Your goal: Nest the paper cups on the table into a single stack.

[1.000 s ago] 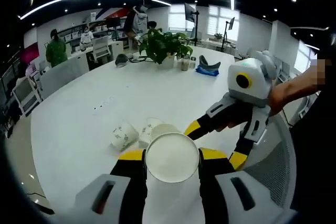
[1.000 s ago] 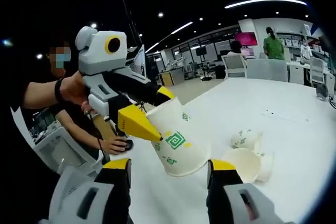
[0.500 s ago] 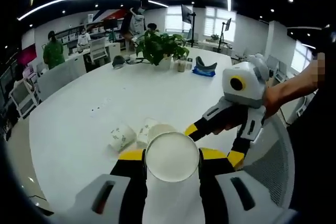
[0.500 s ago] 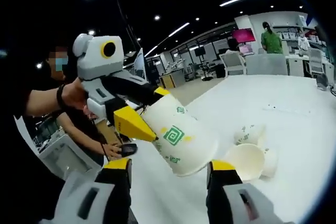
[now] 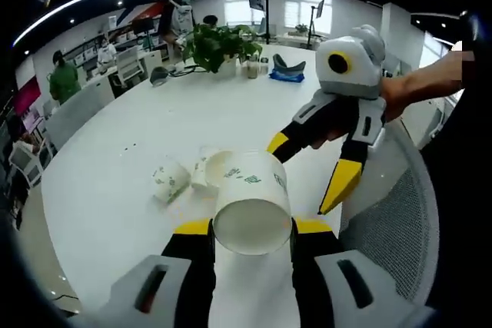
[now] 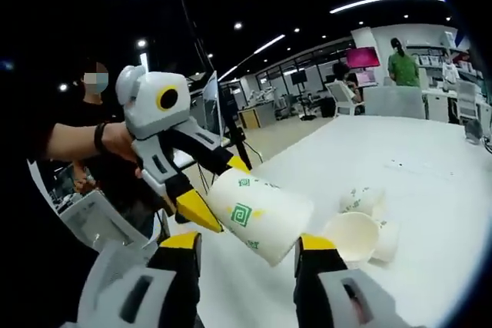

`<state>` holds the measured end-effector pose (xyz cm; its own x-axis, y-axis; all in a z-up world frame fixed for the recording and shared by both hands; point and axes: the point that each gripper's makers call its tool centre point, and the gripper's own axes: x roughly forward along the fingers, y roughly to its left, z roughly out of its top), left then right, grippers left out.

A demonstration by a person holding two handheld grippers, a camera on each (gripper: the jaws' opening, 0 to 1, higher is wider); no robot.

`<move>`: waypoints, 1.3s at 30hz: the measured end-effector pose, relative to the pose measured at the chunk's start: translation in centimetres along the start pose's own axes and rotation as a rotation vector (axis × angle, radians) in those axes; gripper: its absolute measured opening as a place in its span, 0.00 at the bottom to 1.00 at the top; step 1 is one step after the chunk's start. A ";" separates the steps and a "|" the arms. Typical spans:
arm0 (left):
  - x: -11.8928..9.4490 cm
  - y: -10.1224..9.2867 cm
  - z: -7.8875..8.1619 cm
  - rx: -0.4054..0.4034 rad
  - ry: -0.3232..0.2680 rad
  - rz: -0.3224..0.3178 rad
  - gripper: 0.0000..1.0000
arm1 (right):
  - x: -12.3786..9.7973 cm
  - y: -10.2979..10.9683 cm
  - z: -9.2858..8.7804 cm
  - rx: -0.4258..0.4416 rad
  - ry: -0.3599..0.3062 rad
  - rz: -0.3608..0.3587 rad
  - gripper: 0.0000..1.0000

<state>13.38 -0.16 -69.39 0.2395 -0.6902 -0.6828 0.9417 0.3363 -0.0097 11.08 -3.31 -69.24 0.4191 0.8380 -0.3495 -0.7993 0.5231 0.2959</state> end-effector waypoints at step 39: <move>1.6 -4.1 -0.8 0.247 0.039 -0.046 0.36 | 1.0 3.9 1.4 0.004 0.036 0.155 0.19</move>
<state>9.73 -2.08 -71.05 0.1903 -0.6746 -0.7132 0.9817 0.1352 0.1340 9.00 -0.24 -67.24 0.2749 0.9029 -0.3305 -0.8515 0.3882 0.3524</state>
